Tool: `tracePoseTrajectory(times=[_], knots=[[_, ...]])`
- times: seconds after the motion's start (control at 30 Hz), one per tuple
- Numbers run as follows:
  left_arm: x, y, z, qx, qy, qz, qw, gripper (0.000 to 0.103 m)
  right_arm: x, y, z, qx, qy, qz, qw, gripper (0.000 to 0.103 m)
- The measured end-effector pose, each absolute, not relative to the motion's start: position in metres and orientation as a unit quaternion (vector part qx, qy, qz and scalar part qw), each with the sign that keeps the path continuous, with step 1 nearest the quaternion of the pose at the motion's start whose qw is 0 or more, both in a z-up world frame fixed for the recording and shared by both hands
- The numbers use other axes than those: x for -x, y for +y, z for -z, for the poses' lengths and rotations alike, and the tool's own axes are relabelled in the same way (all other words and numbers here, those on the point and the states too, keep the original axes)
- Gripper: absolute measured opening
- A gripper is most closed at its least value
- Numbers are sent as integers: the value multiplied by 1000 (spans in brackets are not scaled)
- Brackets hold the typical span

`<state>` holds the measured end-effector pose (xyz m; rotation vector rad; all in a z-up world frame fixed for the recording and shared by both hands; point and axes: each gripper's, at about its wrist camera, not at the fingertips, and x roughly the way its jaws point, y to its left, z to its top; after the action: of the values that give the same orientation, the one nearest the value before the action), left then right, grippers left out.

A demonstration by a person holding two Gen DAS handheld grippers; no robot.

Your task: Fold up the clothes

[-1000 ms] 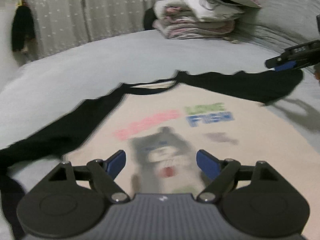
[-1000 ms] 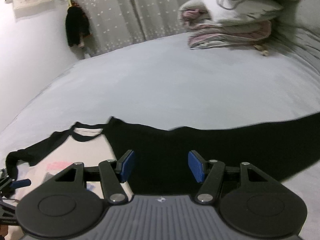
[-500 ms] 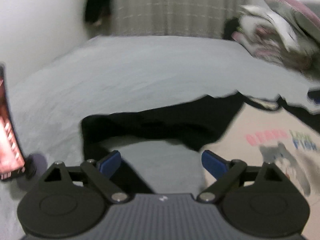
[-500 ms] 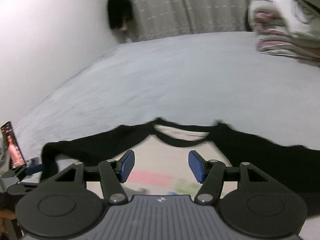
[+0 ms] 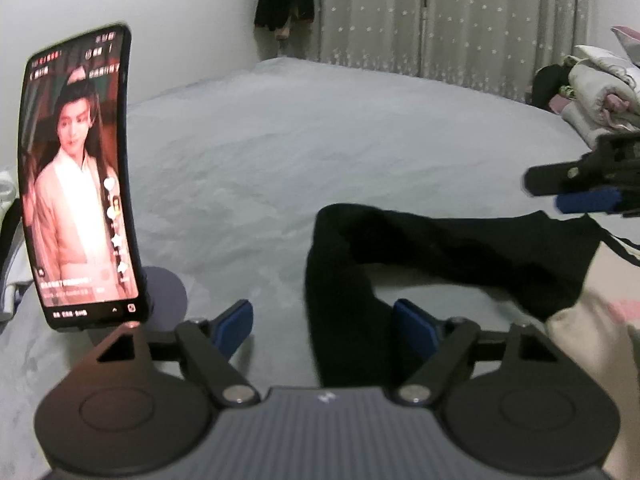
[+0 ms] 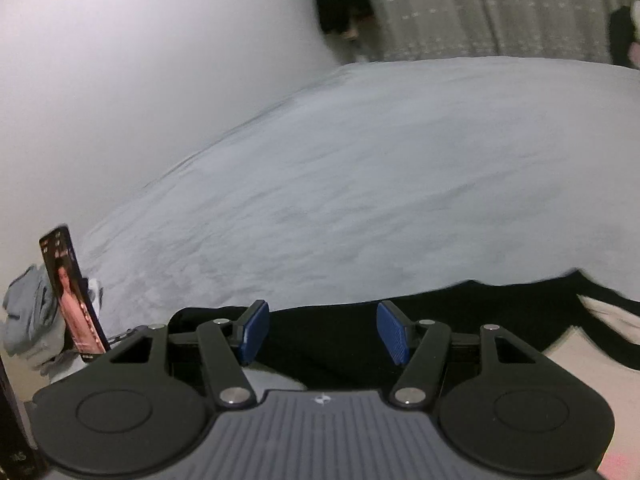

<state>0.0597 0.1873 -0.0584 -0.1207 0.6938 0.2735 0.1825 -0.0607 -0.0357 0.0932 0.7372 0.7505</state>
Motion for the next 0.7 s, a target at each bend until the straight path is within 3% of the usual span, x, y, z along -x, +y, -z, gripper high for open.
tracePoseTrajectory(times=[0.2, 0.27, 0.33, 0.43, 0.7], knots=[[-74, 199, 68, 93, 356, -135, 920, 60, -187, -31, 74, -4, 350, -397, 849, 53], [-79, 198, 68, 89, 352, -130, 923, 36, -187, -26, 88, 1, 352, -414, 839, 39], [-83, 198, 68, 84, 347, -127, 925, 20, -186, -26, 98, -2, 345, -434, 832, 18], [-87, 198, 61, 65, 331, -150, 929, 17, -189, -36, 105, -16, 334, -445, 831, 11], [-55, 196, 16, 27, 289, -155, 944, 17, -182, -52, 89, 14, 313, -467, 827, 11]])
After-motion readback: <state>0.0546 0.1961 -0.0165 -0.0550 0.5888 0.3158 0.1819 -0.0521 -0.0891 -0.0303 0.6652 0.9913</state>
